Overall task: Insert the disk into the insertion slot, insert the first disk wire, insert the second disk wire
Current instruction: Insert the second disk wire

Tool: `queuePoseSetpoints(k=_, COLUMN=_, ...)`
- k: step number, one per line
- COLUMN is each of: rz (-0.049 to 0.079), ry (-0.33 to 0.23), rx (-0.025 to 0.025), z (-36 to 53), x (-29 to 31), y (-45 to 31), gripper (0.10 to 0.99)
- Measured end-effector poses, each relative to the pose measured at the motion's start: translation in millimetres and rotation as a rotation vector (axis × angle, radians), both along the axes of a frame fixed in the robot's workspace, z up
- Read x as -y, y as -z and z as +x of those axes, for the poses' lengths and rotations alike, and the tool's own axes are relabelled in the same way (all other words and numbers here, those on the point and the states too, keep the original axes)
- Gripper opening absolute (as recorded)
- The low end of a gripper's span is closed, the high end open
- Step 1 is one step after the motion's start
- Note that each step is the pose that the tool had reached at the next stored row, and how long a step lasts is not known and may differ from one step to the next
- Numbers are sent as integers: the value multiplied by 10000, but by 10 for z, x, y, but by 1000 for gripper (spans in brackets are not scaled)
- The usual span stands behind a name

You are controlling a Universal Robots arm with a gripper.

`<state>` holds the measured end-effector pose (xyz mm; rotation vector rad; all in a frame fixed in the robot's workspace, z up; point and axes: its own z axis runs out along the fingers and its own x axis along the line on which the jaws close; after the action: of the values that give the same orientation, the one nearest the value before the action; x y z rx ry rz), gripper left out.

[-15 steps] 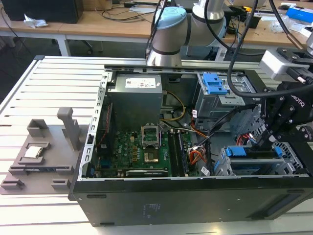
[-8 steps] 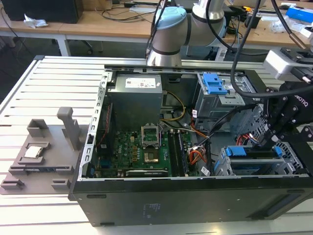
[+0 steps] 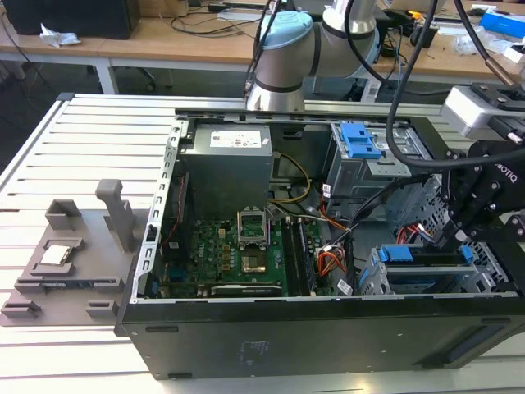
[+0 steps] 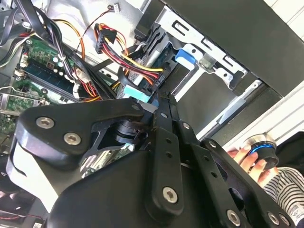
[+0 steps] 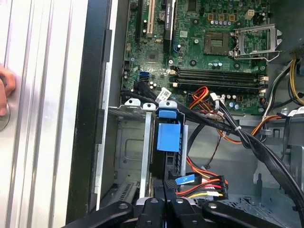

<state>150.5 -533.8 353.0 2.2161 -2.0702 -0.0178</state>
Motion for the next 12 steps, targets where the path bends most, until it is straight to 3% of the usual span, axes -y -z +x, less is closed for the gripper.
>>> queuePoseSetpoints(k=8, rz=1, ry=-13, rx=0, z=-20, x=24, y=15, gripper=137)
queuePoseSetpoints(k=12, rz=1, ry=-13, rx=0, z=-20, x=25, y=15, gripper=208)
